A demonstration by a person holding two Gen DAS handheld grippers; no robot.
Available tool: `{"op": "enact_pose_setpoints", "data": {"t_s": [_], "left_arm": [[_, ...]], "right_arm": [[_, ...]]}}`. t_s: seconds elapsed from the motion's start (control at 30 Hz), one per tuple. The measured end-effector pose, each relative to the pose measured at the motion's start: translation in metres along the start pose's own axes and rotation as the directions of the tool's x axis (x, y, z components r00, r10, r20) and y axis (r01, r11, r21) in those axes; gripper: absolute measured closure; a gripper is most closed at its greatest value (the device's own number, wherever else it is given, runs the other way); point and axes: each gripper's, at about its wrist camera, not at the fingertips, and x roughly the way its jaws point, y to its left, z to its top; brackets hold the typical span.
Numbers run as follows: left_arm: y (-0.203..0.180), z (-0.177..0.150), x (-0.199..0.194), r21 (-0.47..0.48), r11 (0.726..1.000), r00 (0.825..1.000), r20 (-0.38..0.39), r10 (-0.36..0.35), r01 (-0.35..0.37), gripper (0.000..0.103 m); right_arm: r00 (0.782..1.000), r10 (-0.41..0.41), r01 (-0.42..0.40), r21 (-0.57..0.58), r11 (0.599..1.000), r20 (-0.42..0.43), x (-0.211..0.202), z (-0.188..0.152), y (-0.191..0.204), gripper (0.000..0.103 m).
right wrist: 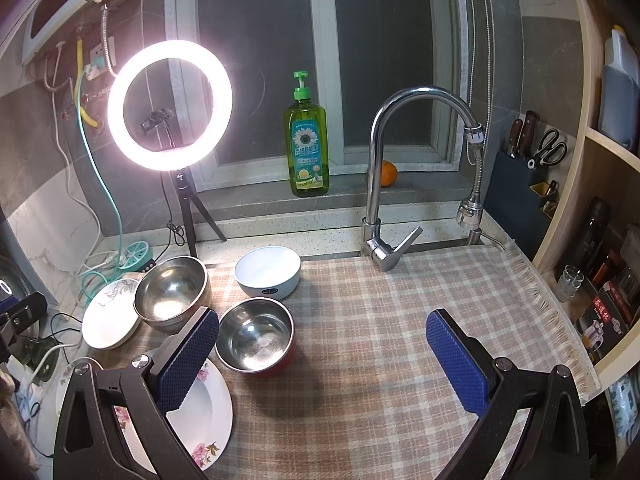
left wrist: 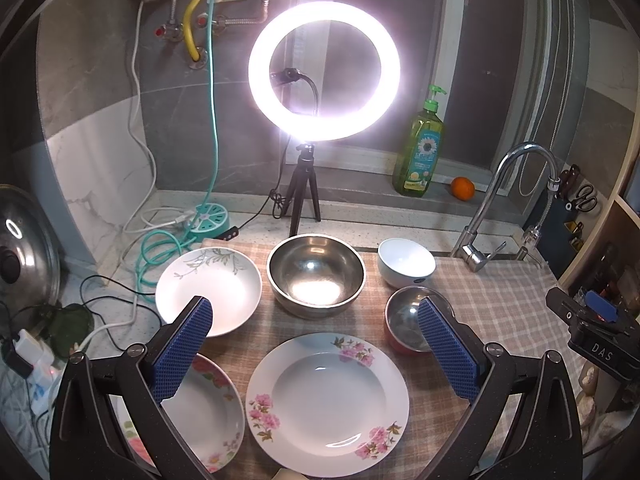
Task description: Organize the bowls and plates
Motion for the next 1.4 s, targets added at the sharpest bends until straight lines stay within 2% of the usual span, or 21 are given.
{"op": "enact_pose_setpoints", "data": {"t_s": [0.93,1.2,1.4], "left_arm": [[-0.003,-0.003,0.000,0.000,1.000,1.000,-0.008,0.000,0.000,0.001],[0.013,-0.014,0.013,-0.030,1.000,0.998,-0.065,0.008,-0.010,0.001],[0.030,-0.018,0.020,-0.066,0.998,0.994,-0.113,0.011,-0.019,0.001]], "right_arm": [[1.000,0.001,-0.001,0.001,1.000,-0.018,0.005,-0.005,-0.001,0.000],[0.998,0.036,-0.037,-0.019,0.999,-0.049,0.017,-0.011,0.003,0.000],[0.990,0.092,-0.093,-0.012,0.996,-0.105,0.034,-0.018,0.007,0.000]]}}
